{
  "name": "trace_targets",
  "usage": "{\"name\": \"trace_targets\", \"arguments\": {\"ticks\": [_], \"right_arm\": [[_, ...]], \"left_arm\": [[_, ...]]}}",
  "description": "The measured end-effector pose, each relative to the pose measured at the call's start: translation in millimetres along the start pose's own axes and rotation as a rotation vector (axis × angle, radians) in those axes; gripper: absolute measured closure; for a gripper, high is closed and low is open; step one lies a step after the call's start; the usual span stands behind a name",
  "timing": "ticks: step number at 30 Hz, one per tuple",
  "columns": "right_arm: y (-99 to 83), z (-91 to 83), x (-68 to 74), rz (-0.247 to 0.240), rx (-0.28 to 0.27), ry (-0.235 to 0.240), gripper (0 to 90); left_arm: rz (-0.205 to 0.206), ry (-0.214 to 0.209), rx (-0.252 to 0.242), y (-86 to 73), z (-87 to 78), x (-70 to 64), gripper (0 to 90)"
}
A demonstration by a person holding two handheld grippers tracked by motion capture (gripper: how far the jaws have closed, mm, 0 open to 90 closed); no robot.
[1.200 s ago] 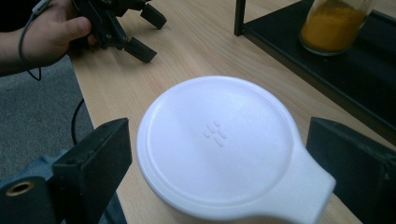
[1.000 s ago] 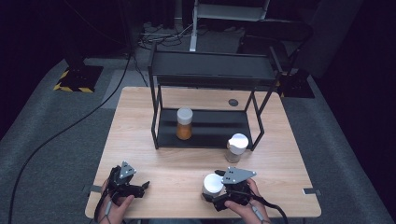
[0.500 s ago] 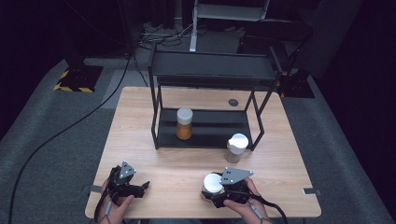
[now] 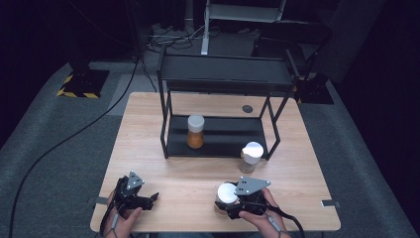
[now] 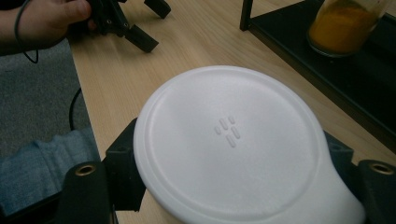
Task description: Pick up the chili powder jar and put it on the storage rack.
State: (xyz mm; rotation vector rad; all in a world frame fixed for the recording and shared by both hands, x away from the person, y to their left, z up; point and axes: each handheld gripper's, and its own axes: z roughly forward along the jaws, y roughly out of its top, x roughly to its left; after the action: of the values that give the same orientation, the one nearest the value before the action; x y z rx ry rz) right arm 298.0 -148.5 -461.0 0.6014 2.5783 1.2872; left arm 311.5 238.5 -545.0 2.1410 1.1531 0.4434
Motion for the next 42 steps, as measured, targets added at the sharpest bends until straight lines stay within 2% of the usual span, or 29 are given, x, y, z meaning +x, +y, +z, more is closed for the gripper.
{"name": "trace_targets", "arguments": {"ticks": [10,25,42], "right_arm": [[14.7,-9.9,-5.7,-0.007,0.005,-0.015,30.9],[43.3,-22.6,-21.7,-0.019,-0.002,-0.030,30.9],[72.3,-25.7,-44.3,-0.018,-0.001,-0.054,30.9]], "left_arm": [[0.000,0.000,0.001,0.0,0.0,0.1,3.3],[-0.007,0.008,0.000,0.7,0.9,0.4,3.1],[-0.010,0.010,0.000,0.6,0.8,0.1,3.1]]}}
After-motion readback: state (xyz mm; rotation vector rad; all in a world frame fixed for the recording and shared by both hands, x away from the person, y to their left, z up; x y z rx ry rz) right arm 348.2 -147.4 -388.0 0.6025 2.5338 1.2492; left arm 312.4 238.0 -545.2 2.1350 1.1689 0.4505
